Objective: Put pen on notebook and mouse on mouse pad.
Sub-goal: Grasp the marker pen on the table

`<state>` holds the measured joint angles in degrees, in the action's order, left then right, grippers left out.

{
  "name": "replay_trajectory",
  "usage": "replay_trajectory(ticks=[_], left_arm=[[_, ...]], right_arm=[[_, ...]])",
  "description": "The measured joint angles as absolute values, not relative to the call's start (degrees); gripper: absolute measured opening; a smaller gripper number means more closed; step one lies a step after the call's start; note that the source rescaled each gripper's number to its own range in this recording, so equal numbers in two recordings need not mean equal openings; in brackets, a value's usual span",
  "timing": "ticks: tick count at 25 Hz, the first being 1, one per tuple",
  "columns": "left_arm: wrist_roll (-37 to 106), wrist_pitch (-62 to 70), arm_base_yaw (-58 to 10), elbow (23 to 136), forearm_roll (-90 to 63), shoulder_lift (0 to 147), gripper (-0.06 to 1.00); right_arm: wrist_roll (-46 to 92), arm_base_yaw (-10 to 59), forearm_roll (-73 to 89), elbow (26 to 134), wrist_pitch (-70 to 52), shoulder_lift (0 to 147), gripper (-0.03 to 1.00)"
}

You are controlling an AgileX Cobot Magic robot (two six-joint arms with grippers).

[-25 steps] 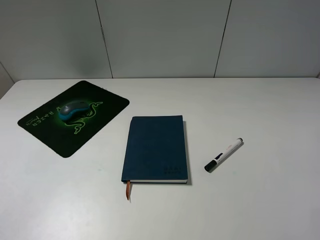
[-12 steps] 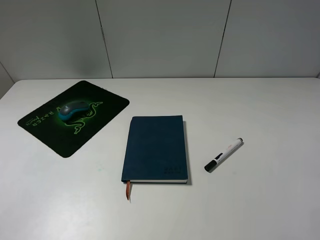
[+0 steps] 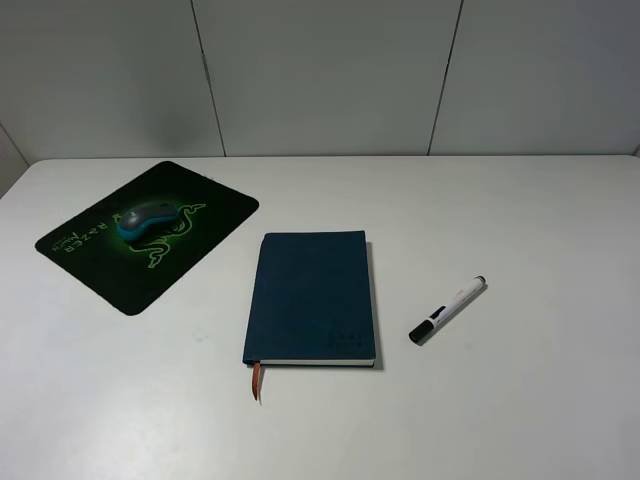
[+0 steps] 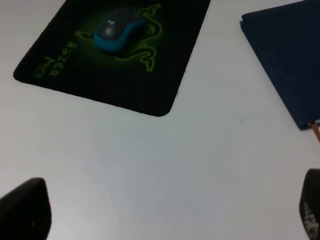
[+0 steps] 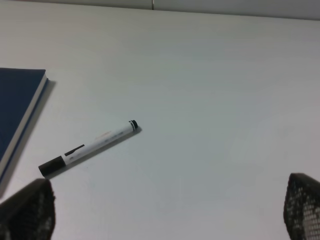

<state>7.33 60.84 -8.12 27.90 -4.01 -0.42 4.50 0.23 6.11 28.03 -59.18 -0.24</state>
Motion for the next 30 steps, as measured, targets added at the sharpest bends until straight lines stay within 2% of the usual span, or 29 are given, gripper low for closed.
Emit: replay_trajectory(ticks=[30], left_arm=[[7.33, 60.90, -8.12, 27.90, -4.01, -0.42, 1.00]], right_arm=[[4.50, 0.23, 12.14, 28.03, -58.12, -0.24, 1.00]])
